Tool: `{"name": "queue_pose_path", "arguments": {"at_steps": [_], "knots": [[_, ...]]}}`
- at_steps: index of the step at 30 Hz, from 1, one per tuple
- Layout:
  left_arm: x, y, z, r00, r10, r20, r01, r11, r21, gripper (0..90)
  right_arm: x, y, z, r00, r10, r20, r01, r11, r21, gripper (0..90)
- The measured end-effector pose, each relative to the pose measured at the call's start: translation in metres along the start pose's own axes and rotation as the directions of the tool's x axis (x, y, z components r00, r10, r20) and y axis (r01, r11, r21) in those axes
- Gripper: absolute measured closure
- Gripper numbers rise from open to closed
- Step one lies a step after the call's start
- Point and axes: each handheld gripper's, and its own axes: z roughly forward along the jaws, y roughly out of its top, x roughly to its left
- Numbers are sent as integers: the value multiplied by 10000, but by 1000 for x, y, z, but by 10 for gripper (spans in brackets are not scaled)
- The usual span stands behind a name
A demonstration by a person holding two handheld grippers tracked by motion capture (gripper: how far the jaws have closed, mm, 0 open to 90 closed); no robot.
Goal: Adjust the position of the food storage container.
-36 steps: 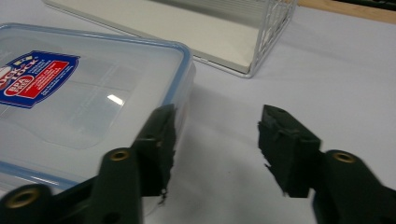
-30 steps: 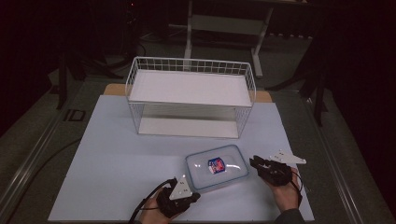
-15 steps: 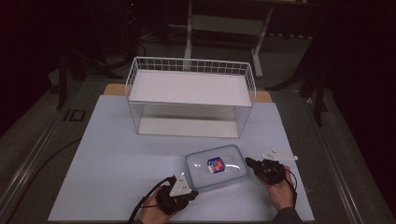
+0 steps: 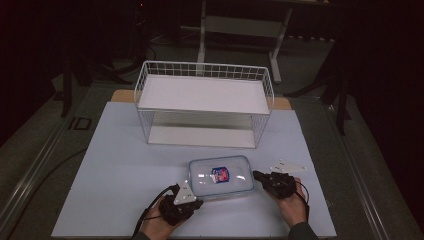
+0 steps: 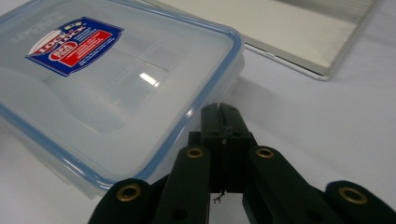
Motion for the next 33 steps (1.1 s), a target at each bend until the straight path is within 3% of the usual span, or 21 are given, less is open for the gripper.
{"name": "queue_pose_path", "arguments": {"at_steps": [4, 17, 26, 28, 32, 33], "knots": [[5, -1, -5, 9998, -7, -188, 11, 9998, 213, 896, 6, 5, 6, 9998, 33, -210, -31, 10000, 62, 897], [28, -12, -23, 9951, -715, -678, 763, 9946, 704, 893, 27, 20, 26, 9982, -87, -597, 106, 9995, 305, 897], [28, -12, -30, 9955, -733, -607, 756, 9965, 368, 869, 36, 28, 37, 9964, -80, -845, 112, 9993, 370, 879], [28, -12, -33, 9973, -681, -282, 686, 9975, 162, 835, 35, 29, 38, 9964, -90, -843, 121, 9993, 366, 857], [26, -11, -40, 9981, -589, -163, 585, 9980, -252, 793, 33, 29, 36, 9955, 65, -943, -39, 9996, 274, 800], [25, -10, -45, 9987, -498, -97, 492, 9973, -542, 781, 32, 30, 31, 9962, 6, -869, 4, 9999, 111, 777]]}}
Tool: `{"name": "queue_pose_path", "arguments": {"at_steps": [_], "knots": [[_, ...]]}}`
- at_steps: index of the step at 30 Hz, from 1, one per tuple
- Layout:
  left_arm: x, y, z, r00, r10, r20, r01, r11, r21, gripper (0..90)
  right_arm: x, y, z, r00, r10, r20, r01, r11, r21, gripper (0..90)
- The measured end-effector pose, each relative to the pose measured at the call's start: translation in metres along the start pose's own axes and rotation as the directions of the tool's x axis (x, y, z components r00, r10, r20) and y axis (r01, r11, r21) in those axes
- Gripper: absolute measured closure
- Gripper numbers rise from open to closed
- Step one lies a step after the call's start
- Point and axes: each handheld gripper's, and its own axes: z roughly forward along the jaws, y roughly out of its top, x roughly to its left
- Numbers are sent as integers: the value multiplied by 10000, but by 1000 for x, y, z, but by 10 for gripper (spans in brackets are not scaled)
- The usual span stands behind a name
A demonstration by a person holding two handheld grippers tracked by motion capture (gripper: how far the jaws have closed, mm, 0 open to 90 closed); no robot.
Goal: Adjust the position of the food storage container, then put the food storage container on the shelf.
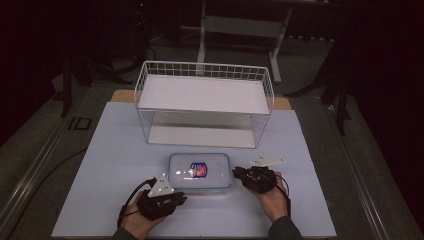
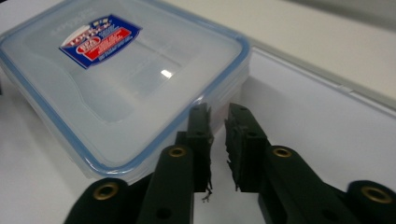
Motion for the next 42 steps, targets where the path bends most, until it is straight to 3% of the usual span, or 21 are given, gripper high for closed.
{"name": "queue_pose_path", "arguments": {"at_steps": [4, 5, 7, 11, 13, 15, 17, 19, 22, 24, 28, 29, 31, 32, 33, 34, 35, 36, 39, 41, 42], "knots": [[0, 5, -10, 9999, 81, -113, -90, 9970, -764, 710, -1, 3, -9, 9999, 116, -12, -117, 9991, -418, 715], [0, 5, -10, 9999, 81, -113, -90, 9970, -764, 675, -1, 3, -9, 9999, 116, -12, -117, 9991, -418, 715], [1, 7, -16, 9989, 69, -462, -128, 9915, -1296, 611, -1, 5, -14, 9999, 137, 83, -131, 9972, -730, 646], [6, 7, -19, 9968, -183, -782, 66, 9890, -1478, 530, 1, 7, -16, 9999, 147, 55, -142, 9967, -797, 599], [14, 6, -22, 9924, -638, -1053, 464, 9861, -1595, 485, 3, 9, -14, 9999, 127, 65, -122, 9971, -752, 541], [20, 6, -26, 9901, -983, -1005, 804, 9823, -1689, 453, 5, 10, -12, 9998, 210, -37, -212, 9973, -703, 487], [23, 6, -27, 9888, -1072, -1039, 883, 9812, -1715, 420, 7, 11, -10, 9996, 255, -121, -262, 9978, -615, 466], [33, 10, -29, 9833, -1491, -1041, 1288, 9752, -1799, 386, 9, 14, -7, 9994, 289, -170, -296, 9986, -428, 435], [43, 13, -29, 9839, -1593, -809, 1438, 9748, -1706, 382, 11, 19, -5, 9993, 316, -177, -321, 9990, -311, 412], [50, 17, -28, 9821, -1665, -877, 1507, 9751, -1629, 381, 10, 23, -5, 9988, 391, -301, -396, 9990, -186, 392], [67, 20, -20, 9705, -2255, -850, 2099, 9642, -1621, 365, 6, 29, 3, 9981, 490, -366, -484, 9987, 179, 375], [67, 20, -20, 9705, -2255, -850, 2099, 9642, -1621, 355, 6, 29, 3, 9981, 490, -366, -484, 9987, 179, 375], [76, 20, -13, 9623, -2627, -707, 2496, 9559, -1546, 331, 4, 30, 9, 9969, 676, -407, -661, 9971, 368, 369], [83, 19, -7, 9531, -3006, -364, 2918, 9440, -1542, 304, 2, 28, 14, 9959, 792, -428, -768, 9956, 542, 349], [85, 18, -4, 9476, -3176, -352, 3087, 9382, -1568, 299, 2, 27, 16, 9955, 831, -455, -801, 9948, 632, 335], [86, 17, -2, 9428, -3315, -342, 3225, 9335, -1569, 281, 2, 26, 18, 9947, 889, -512, -851, 9937, 723, 315], [86, 17, -2, 9428, -3315, -342, 3225, 9335, -1569, 263, 2, 26, 18, 9947, 889, -512, -851, 9937, 723, 315], [89, 14, 3, 9341, -3566, -174, 3502, 9246, -1496, 252, -1, 23, 19, 9903, 1190, -719, -1142, 9911, 680, 293], [89, 9, 8, 9244, -3815, -21, 3783, 9174, -1236, 228, -3, 18, 21, 9805, 1619, -1110, -1549, 9855, 690, 259], [89, 7, 10, 9231, -3845, -7, 3822, 9180, -1061, 230, -4, 17, 22, 9756, 1791, -1267, -1706, 9825, 752, 249], [90, 4, 12, 9158, -4009, 252, 4016, 9118, -856, 224, -6, 16, 23, 9672, 2046, -1508, -1936, 9775, 843, 245]]}}
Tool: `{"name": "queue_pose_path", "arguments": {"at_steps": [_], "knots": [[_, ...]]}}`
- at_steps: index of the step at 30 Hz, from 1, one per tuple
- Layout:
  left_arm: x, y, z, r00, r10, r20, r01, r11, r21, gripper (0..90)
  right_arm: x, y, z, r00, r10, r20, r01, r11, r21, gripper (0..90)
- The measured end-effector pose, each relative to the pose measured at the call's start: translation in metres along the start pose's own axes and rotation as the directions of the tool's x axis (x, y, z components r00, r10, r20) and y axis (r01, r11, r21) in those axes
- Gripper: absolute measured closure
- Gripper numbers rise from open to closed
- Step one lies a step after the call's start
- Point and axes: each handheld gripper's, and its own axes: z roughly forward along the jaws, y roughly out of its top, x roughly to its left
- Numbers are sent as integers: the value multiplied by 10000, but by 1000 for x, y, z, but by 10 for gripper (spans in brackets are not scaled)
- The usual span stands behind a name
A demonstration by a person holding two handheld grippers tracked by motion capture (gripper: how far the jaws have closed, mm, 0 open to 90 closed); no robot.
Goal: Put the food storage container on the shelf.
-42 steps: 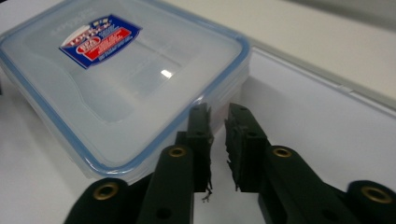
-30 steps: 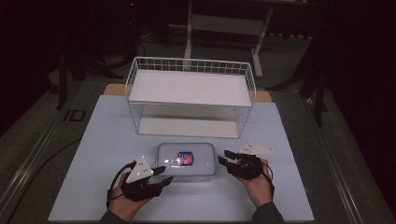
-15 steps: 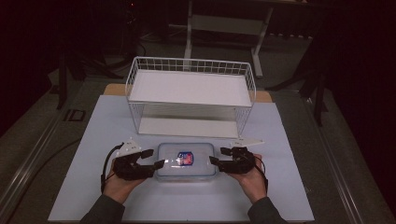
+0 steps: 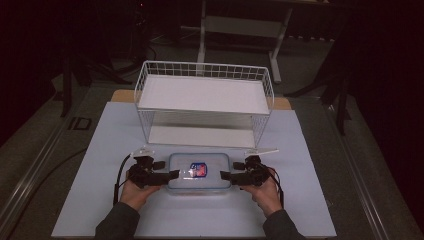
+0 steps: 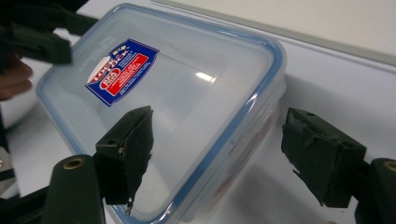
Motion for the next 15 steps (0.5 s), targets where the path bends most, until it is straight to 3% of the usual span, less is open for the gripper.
{"name": "queue_pose_path", "arguments": {"at_steps": [5, 6, 9, 11, 13, 15], "knots": [[4, -3, 2, 9978, -478, 466, 478, 9989, 13, 225, -3, -1, 3, 9988, 272, -418, -268, 9996, 95, 221], [6, -5, 5, 9928, -869, 820, 868, 9962, 59, 220, -3, -2, 7, 9959, 501, -756, -484, 9985, 242, 207], [11, -7, 8, 9825, -1316, 1317, 1288, 9912, 295, 208, -3, -2, 12, 9933, 659, -951, -621, 9972, 418, 149], [11, -7, 10, 9797, -1416, 1421, 1376, 9898, 373, 183, -3, -2, 14, 9922, 745, -999, -701, 9964, 469, 136], [12, -7, 12, 9762, -1583, 1484, 1529, 9871, 473, 175, -5, -3, 17, 9836, 1185, -1362, -1093, 9913, 729, 127], [13, -7, 12, 9731, -1730, 1523, 1659, 9844, 580, 175, -5, -3, 18, 9820, 1261, -1405, -1165, 9904, 749, 131]]}}
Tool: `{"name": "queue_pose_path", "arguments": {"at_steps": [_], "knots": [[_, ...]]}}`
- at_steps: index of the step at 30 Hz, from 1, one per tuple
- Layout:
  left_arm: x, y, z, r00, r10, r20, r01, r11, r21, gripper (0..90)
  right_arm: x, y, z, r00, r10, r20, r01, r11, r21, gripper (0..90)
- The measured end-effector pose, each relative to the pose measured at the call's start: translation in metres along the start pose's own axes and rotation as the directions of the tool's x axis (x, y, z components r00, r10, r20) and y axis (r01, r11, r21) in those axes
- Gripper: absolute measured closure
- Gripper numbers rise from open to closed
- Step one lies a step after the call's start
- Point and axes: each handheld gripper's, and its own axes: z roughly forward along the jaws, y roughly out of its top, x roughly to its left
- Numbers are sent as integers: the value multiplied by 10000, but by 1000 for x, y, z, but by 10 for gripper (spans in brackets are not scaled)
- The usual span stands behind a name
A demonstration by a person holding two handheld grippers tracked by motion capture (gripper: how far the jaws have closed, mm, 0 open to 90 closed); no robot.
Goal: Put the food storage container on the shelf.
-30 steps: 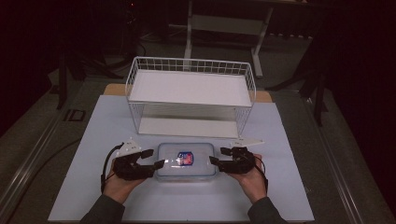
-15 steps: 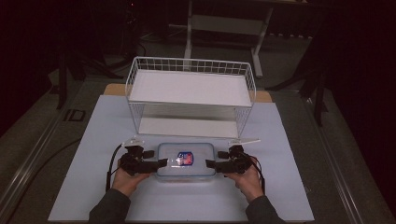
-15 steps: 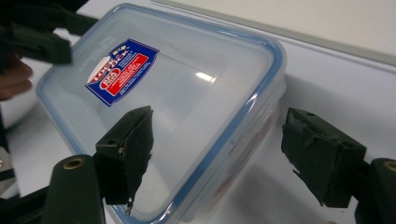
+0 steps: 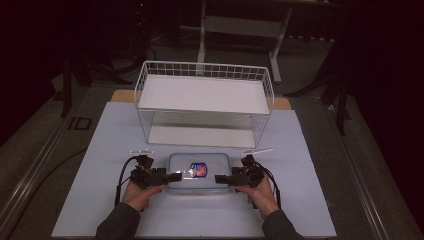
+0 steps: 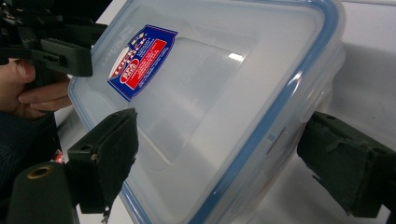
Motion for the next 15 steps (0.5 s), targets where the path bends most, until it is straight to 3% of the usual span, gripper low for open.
{"name": "queue_pose_path", "arguments": {"at_steps": [5, 9, 15], "knots": [[2, 0, -2, 9993, -335, 169, 334, 9994, 90, 199, -1, -1, -4, 9994, 321, -96, -320, 9995, 48, 185], [7, -1, -9, 9962, -689, 542, 691, 9976, -22, 307, -6, -3, -8, 9964, 782, -320, -786, 9968, -124, 255], [5, -3, -17, 9955, -629, 711, 637, 9979, -79, 393, -5, -7, -17, 9953, 816, -521, -839, 9955, -431, 361]]}}
